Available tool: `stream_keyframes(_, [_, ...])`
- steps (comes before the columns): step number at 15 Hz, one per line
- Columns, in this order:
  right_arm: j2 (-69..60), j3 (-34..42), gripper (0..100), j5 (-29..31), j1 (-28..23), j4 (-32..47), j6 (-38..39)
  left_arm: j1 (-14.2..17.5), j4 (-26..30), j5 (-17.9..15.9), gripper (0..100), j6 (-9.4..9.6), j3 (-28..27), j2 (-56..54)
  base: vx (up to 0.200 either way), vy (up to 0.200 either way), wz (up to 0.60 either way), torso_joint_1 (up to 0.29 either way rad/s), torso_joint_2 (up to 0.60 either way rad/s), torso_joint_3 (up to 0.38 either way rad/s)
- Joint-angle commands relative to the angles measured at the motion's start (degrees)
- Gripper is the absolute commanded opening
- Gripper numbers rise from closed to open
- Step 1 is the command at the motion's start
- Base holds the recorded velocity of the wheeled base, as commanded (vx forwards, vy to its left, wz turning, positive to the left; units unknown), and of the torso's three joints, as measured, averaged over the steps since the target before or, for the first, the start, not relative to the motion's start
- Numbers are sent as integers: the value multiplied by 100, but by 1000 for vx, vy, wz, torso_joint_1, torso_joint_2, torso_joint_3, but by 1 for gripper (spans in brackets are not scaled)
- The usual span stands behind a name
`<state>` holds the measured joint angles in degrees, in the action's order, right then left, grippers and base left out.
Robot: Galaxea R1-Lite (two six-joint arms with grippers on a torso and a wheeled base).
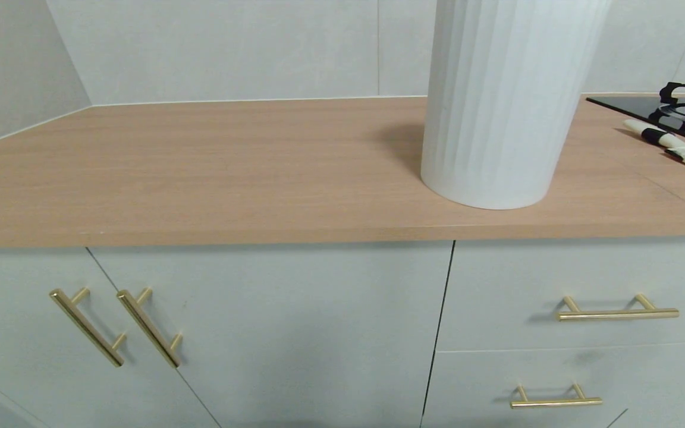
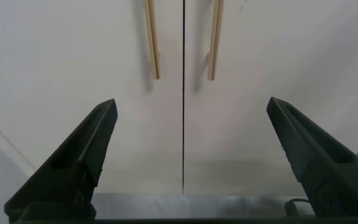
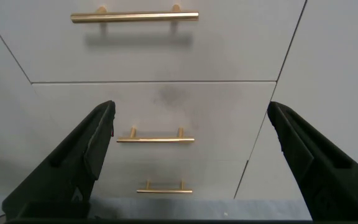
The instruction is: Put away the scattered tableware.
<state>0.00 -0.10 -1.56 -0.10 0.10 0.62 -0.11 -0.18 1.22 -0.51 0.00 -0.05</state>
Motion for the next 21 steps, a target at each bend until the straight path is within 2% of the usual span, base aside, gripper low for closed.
stream_keyframes(1, [9,1,100,-2,1,-1,-1,2,1,-8,100,-2,0,5,0,0,0,0,0,0])
stream_keyframes(4, [9,1,100,-2,1,-1,-1,2,1,1,100,-2,0,5,0,0,0,0,0,0])
stream_keyframes(16, [9,1,100,-2,1,-1,-9,2,1,-8,100,-2,0,5,0,-200,0,2,4,2])
stream_keyframes(21, [9,1,100,-2,1,-1,-9,2,1,1,100,-2,0,5,0,0,0,0,0,0])
